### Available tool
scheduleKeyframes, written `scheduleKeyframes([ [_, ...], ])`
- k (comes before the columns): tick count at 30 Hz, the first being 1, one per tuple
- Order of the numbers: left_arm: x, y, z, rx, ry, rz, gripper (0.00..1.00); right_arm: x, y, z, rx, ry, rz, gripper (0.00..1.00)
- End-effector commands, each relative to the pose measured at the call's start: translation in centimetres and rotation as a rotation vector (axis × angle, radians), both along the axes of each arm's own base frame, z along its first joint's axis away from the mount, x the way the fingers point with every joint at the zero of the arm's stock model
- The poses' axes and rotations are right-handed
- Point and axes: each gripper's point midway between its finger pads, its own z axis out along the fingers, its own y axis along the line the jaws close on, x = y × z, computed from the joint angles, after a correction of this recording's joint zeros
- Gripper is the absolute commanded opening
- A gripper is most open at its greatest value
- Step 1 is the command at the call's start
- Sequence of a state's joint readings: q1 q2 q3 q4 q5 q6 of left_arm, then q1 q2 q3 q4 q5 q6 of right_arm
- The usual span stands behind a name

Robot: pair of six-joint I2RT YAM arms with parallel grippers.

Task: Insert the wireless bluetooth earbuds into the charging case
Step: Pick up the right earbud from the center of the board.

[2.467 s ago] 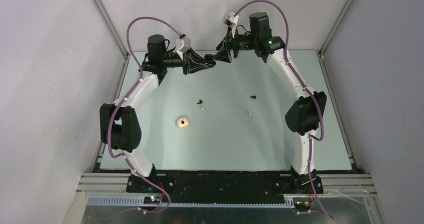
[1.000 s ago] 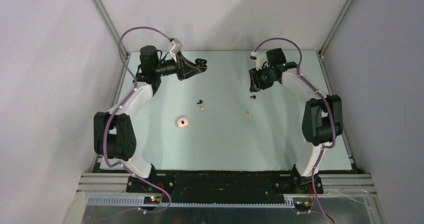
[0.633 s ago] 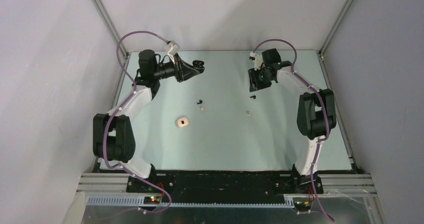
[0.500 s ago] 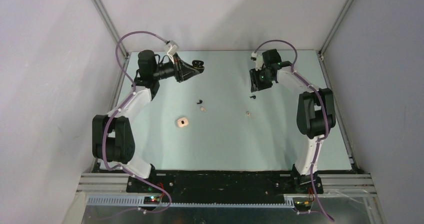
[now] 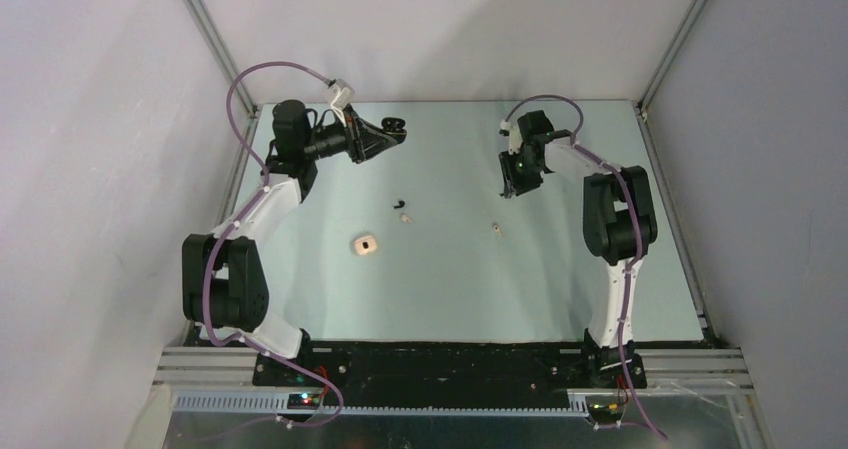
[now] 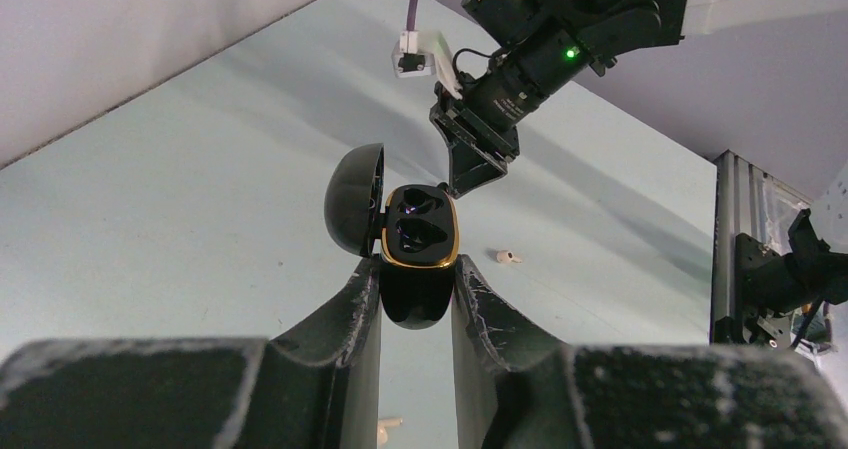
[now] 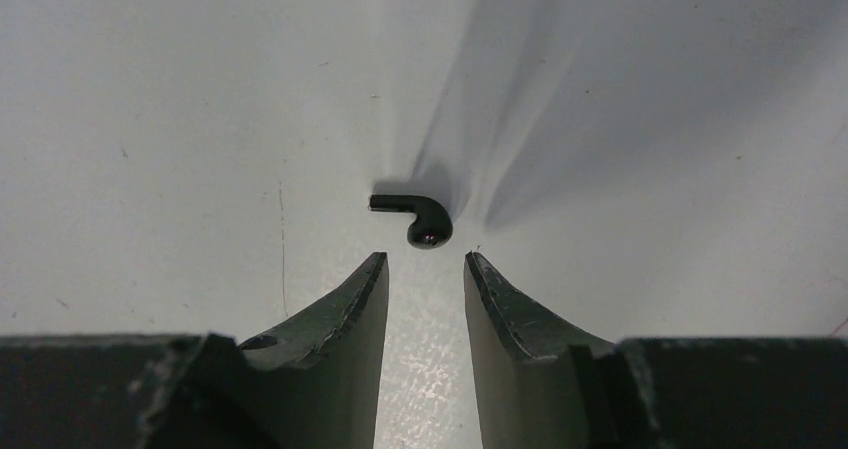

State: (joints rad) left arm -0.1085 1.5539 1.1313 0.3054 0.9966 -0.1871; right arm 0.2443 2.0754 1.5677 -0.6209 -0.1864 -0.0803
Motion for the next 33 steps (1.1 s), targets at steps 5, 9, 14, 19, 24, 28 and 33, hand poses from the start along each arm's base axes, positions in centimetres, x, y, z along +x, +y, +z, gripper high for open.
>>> scheduleKeyframes([
  [5, -0.1, 0.4, 2.1, -0.018, -0.053, 0.019, 0.00, 2.2, 0.3, 0.7, 0.027, -0.038, -0.027, 0.38],
  [9, -0.1, 0.4, 2.0, -0.020, -0.046, 0.017, 0.00, 2.2, 0.6, 0.5, 0.056, -0.015, -0.062, 0.39],
  [14, -0.1, 0.4, 2.1, -0.019, -0.048, 0.016, 0.00, 2.1, 0.5, 0.2, 0.062, 0.004, -0.091, 0.38],
  [19, 0.0, 0.4, 2.0, -0.019, -0.047, 0.016, 0.00, 2.3, 0.6, -0.1, 0.067, 0.007, -0.094, 0.36],
  [24, 0.0, 0.4, 1.9, -0.019, -0.044, 0.017, 0.00, 2.4, 0.7, -0.5, 0.073, 0.010, -0.082, 0.34],
  [28, -0.1, 0.4, 1.9, -0.019, -0.044, 0.018, 0.00, 2.4, 0.9, -0.7, 0.078, 0.012, -0.070, 0.32],
  [33, -0.1, 0.3, 1.8, -0.019, -0.042, 0.018, 0.00, 2.3, 1.0, -0.9, 0.082, 0.016, -0.067, 0.30],
])
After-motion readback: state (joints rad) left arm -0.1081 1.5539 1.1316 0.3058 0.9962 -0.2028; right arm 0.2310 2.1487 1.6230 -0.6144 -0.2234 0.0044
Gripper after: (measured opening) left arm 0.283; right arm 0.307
